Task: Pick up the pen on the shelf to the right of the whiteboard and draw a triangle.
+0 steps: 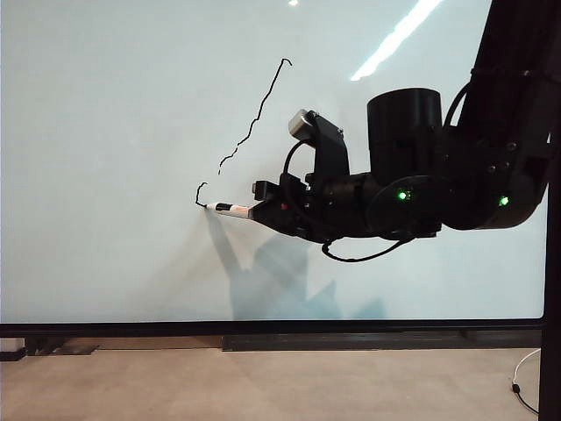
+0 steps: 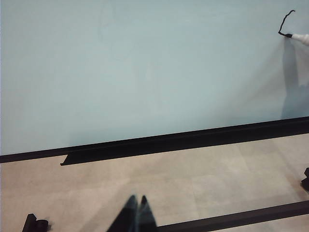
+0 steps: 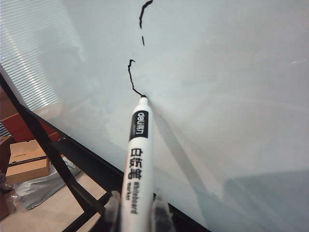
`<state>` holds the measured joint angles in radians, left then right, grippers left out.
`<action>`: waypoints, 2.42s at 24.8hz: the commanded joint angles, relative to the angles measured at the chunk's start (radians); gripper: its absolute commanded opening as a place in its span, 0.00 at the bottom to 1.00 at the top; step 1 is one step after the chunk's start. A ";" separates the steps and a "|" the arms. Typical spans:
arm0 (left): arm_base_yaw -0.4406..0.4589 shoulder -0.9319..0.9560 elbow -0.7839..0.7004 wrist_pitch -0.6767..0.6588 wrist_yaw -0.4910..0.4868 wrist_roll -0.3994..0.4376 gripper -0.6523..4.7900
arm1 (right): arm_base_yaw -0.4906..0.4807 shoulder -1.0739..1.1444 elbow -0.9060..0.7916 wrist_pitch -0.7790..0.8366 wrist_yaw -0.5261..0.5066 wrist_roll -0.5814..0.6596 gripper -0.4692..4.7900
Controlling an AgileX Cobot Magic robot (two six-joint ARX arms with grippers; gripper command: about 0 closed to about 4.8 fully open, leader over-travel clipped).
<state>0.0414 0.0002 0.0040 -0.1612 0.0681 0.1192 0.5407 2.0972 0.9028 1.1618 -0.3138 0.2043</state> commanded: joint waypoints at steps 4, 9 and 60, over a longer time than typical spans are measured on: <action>0.000 0.000 0.003 -0.003 0.003 0.001 0.11 | -0.024 -0.011 0.003 0.025 0.034 0.001 0.08; 0.000 0.000 0.003 -0.003 0.003 0.001 0.11 | -0.052 -0.015 -0.016 0.037 0.019 0.001 0.08; 0.000 0.000 0.003 -0.003 0.003 0.001 0.11 | -0.504 -0.246 -0.385 0.158 -0.070 -0.047 0.08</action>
<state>0.0414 0.0002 0.0040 -0.1612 0.0677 0.1192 0.0479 1.8599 0.5098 1.2819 -0.4557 0.1562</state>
